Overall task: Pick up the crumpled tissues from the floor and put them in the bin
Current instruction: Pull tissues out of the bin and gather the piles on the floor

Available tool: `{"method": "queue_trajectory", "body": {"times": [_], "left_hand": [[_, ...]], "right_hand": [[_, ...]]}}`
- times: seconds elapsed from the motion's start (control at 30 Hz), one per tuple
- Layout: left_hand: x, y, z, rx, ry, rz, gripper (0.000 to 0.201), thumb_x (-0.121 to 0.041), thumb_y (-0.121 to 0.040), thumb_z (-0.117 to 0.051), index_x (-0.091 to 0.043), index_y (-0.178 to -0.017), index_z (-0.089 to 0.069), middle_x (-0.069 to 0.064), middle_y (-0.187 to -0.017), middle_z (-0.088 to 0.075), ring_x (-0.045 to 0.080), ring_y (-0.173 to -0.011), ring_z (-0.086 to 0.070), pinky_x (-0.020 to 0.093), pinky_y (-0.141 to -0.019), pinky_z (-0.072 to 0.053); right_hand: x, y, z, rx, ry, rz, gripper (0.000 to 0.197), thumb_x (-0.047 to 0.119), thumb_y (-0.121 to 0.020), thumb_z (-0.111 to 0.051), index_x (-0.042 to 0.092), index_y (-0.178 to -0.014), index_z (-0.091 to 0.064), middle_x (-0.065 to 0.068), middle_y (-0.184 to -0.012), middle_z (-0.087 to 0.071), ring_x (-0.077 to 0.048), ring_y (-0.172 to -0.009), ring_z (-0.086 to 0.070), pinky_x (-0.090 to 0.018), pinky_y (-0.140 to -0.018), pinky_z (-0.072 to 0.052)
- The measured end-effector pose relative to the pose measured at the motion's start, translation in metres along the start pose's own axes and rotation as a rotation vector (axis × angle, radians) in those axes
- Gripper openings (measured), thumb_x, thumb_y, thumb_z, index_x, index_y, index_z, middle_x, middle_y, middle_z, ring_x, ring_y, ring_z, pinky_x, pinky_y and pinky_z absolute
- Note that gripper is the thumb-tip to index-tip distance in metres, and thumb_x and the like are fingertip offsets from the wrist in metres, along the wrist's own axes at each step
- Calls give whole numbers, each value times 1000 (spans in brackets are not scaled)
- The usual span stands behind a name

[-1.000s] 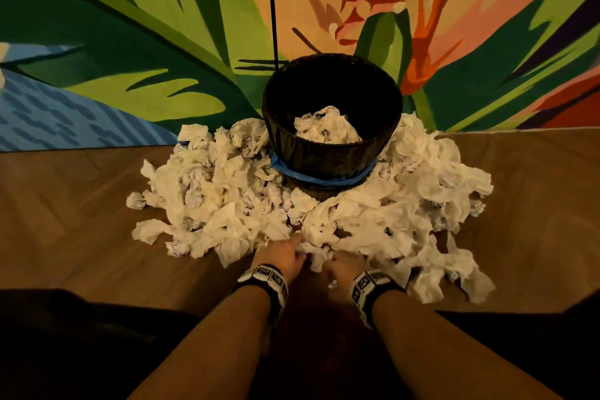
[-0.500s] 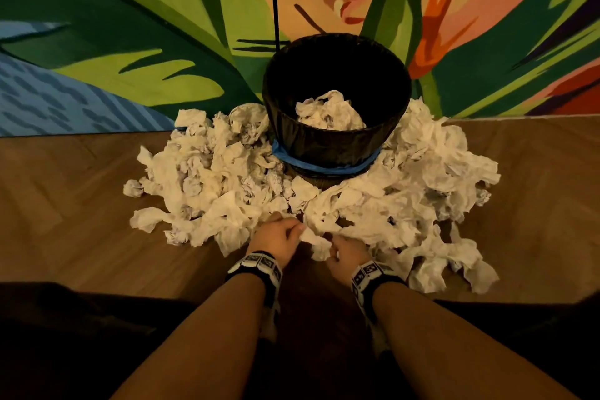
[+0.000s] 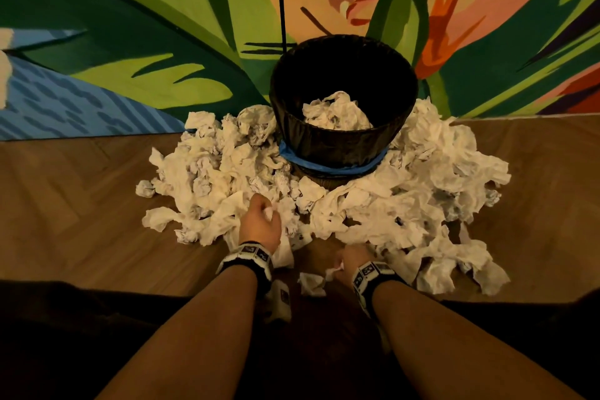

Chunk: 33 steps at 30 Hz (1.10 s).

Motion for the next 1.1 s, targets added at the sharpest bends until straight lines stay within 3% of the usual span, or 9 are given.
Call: {"method": "queue_trajectory", "body": {"times": [0.1, 0.2, 0.3, 0.4, 0.53, 0.67, 0.87, 0.97, 1.1], "left_hand": [[7, 12, -18, 215, -253, -107, 27, -15, -94, -48, -37, -110, -43, 2, -81, -60, 15, -54, -56, 23, -45, -40], [8, 23, -40, 496, -465, -219, 24, -26, -96, -46, -26, -116, -61, 7, -106, -65, 20, -85, -62, 27, -77, -48], [6, 31, -55, 625, -563, -273, 34, -44, -92, -53, -18, -110, -64, 6, -109, -65, 23, -100, -60, 33, -88, -48], [9, 37, -67, 717, -611, -278, 42, -48, -80, -71, -26, -115, -61, 1, -118, -61, 22, -110, -58, 33, -95, -46], [23, 45, -79, 873, -738, -274, 66, -36, -76, -80, -21, -133, -51, 8, -143, -44, 30, -127, -47, 34, -104, -40], [35, 50, -85, 866, -856, -288, 63, -24, -92, -62, -25, -149, -35, 8, -154, -27, 31, -136, -38, 40, -110, -36], [35, 52, -90, 914, -911, -285, 52, -41, -91, -61, -27, -139, -46, 9, -144, -39, 31, -123, -50, 39, -105, -41], [26, 45, -88, 819, -775, -221, 52, -39, -91, -61, -26, -138, -44, 9, -133, -50, 27, -116, -55, 37, -98, -45], [1, 30, -67, 603, -514, -285, 37, -22, -91, -56, -40, -120, -41, 1, -92, -64, 15, -77, -62, 26, -65, -48]], "right_hand": [[-1, 3, 2, -101, -126, -10, 33, 43, -93, -58, 15, -111, -62, -7, -116, -60, -23, -108, -56, -27, -87, -42], [-5, 5, 6, -153, -267, -33, 17, 35, -89, -61, 20, -80, -56, -1, -85, -55, -21, -83, -55, -25, -69, -41], [-9, 8, 13, -207, -382, -51, 28, 20, -82, -62, 22, -65, -39, 3, -68, -43, -17, -66, -47, -28, -61, -40], [-14, 10, 23, -252, -467, -70, 19, 12, -79, -64, 27, -79, -52, 7, -83, -54, -13, -74, -52, -25, -63, -42], [-17, 7, 28, -232, -576, -91, 38, 18, -86, -60, 25, -123, -64, -1, -124, -64, -21, -103, -62, -25, -86, -49], [-20, 9, 31, -226, -525, -156, 42, 28, -94, -49, 16, -133, -58, -7, -133, -58, -25, -117, -55, -27, -96, -41], [-23, 11, 33, -288, -733, -161, 58, 65, -85, -46, 24, -123, -61, -1, -128, -61, -18, -102, -58, -31, -87, -40], [-34, 7, 37, -350, -863, -273, 59, 46, -84, -66, 21, -136, -54, -3, -143, -51, -24, -119, -55, -29, -96, -43], [-43, 10, 51, -438, -966, -334, 69, 32, -76, -80, 20, -137, -51, -3, -140, -52, -15, -79, -62, -7, -61, -46]]}}
Point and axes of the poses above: each hand's wrist, its own y-axis away from the middle knuckle, its own z-axis out of the back of the hand, x = y × z, the point moved 4 cm from there along -y, towards the middle knuckle
